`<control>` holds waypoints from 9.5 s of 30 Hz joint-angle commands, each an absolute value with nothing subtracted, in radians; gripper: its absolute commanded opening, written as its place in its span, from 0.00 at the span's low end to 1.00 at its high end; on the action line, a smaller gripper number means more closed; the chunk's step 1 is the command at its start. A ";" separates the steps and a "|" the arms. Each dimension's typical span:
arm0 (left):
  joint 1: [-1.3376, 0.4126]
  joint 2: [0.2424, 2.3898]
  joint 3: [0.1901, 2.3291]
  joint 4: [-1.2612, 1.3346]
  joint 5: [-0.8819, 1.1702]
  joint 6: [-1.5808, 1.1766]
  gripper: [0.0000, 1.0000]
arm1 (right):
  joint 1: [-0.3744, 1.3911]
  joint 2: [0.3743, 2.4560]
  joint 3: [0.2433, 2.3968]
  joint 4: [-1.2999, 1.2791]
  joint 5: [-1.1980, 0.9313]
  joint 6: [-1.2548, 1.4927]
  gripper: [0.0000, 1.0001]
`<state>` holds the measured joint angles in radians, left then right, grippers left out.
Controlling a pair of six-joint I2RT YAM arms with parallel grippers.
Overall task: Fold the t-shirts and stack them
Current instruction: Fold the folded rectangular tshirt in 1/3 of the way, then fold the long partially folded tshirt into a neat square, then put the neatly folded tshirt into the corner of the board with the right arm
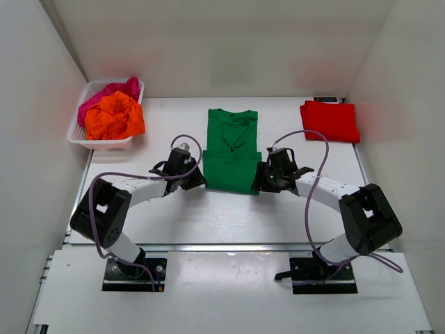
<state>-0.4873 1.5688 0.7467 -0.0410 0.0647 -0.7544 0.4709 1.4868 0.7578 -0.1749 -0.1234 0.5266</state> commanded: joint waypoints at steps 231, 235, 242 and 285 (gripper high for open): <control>-0.161 2.226 1.707 -0.157 0.262 -0.818 0.34 | 0.199 2.422 2.214 -0.614 -0.374 0.112 0.41; -0.137 2.156 1.691 -0.111 0.246 -0.813 0.36 | 0.175 2.303 2.119 -0.546 -0.357 0.137 0.68; -0.130 1.907 1.363 -0.029 0.379 -0.807 0.36 | 0.155 2.106 1.772 -0.445 -0.470 0.123 0.90; -0.299 2.020 1.223 -0.155 0.278 -0.758 0.27 | 0.419 2.312 1.870 -0.767 -0.159 0.207 0.00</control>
<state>-0.3054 2.0552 1.2675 -0.0971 0.2855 -0.7757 0.4343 2.3318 1.9312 -0.6910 -0.1261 0.2089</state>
